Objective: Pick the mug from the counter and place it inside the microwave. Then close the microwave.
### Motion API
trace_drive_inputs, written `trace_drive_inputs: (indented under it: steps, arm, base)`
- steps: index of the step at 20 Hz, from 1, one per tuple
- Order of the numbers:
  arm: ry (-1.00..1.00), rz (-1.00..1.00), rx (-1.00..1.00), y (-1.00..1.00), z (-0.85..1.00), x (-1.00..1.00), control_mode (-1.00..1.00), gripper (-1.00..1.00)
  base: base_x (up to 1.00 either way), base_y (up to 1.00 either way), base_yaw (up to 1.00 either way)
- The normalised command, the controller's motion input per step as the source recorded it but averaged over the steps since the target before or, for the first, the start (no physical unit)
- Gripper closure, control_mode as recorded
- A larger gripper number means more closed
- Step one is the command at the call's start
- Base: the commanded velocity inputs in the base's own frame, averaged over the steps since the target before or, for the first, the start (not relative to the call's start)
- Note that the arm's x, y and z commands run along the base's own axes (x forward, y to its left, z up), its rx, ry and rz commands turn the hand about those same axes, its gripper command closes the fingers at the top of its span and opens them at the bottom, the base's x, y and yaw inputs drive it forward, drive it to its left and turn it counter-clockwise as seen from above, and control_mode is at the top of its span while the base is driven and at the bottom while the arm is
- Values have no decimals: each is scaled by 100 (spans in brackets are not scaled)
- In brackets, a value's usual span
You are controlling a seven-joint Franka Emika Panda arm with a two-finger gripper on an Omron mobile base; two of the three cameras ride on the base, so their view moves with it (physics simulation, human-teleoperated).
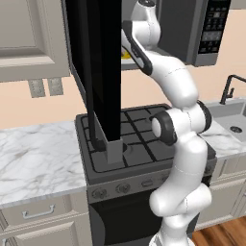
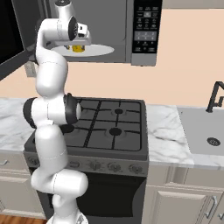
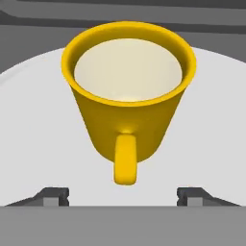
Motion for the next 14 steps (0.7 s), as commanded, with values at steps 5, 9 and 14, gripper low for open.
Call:
trace_drive_inputs:
  steps: [5,9,14]
  arm:
    - [-11,0,0,0,0,-74,-100,-100]
    - [-16,0,0,0,0,-100,-100,-100]
    - [-15,0,0,-2,-9,-100,-100,-100]
  base:
    - [0,0,0]
    - [0,0,0]
    - [0,0,0]
